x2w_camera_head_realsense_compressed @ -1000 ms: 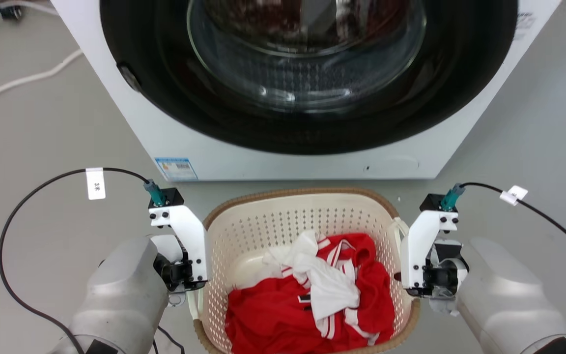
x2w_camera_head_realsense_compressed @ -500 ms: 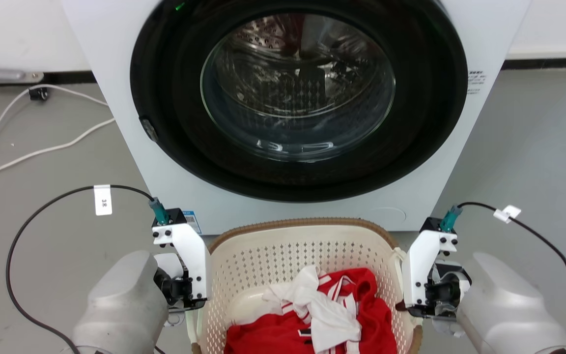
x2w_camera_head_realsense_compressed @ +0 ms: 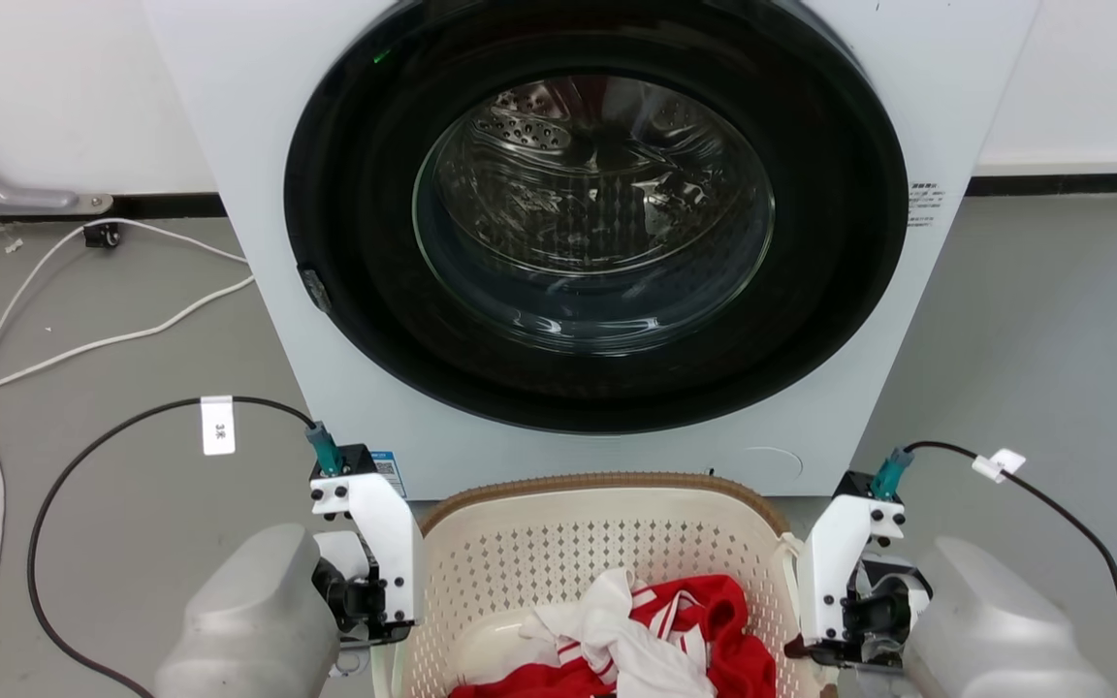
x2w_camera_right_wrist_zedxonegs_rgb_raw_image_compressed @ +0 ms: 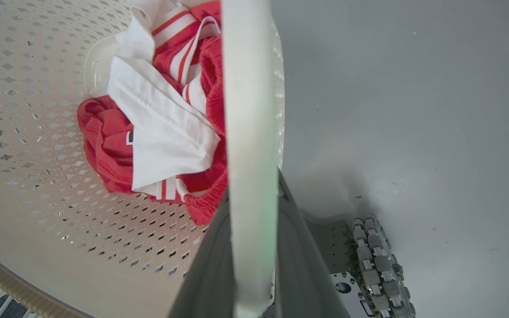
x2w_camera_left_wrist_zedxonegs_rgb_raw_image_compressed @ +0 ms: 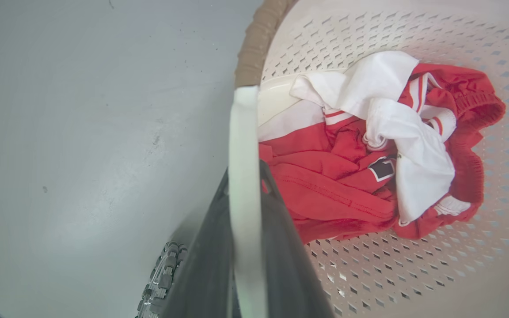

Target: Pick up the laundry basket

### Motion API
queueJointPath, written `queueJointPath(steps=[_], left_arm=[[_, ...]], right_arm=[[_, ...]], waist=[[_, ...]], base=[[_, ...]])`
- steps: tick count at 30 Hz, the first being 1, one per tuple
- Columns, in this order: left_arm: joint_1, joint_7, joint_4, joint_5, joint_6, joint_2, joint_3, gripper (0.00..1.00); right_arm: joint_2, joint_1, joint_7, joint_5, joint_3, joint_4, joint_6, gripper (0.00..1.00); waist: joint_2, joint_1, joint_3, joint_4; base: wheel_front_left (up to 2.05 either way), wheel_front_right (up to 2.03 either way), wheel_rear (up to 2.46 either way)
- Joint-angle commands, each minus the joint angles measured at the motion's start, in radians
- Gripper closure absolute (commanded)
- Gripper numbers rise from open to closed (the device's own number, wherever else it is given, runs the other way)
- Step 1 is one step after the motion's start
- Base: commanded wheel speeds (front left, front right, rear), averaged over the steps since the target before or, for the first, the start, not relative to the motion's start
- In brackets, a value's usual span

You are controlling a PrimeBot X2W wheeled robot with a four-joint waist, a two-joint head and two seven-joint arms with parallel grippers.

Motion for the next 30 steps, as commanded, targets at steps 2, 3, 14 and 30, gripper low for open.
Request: queueJointPath(steps=[2,3,14,30], left_arm=[[0.016,-0.003,-0.007,-0.011,-0.01,-0.029,-0.002,1.0],[0.019,-0.004,-0.006,-0.012,-0.01,-0.031,-0.004,1.0],[0.039,-0.054,-0.01,-0.005,-0.011,-0.039,-0.026,1.0],[0.041,-0.097,-0.004,-0.014,-0.011,-0.043,-0.043,1.0]], right_arm=[[0.029,0.01,-0.008,0.008,-0.011,-0.012,0.014,1.0],[0.029,0.015,-0.01,0.009,-0.012,-0.012,0.014,1.0],[0.03,0.059,-0.067,0.051,0.009,-0.021,0.014,1.0],[0.031,0.053,-0.135,0.069,0.054,-0.017,0.014,1.0]], waist=[[0.0,0.0002,-0.009,0.004],[0.0,0.0002,-0.012,0.006],[0.0,0.0002,-0.02,0.017],[0.0,0.0002,-0.013,0.019]], base=[[0.0,0.0,0.0],[0.0,0.0,0.0],[0.0,0.0,0.0],[0.0,0.0,0.0]])
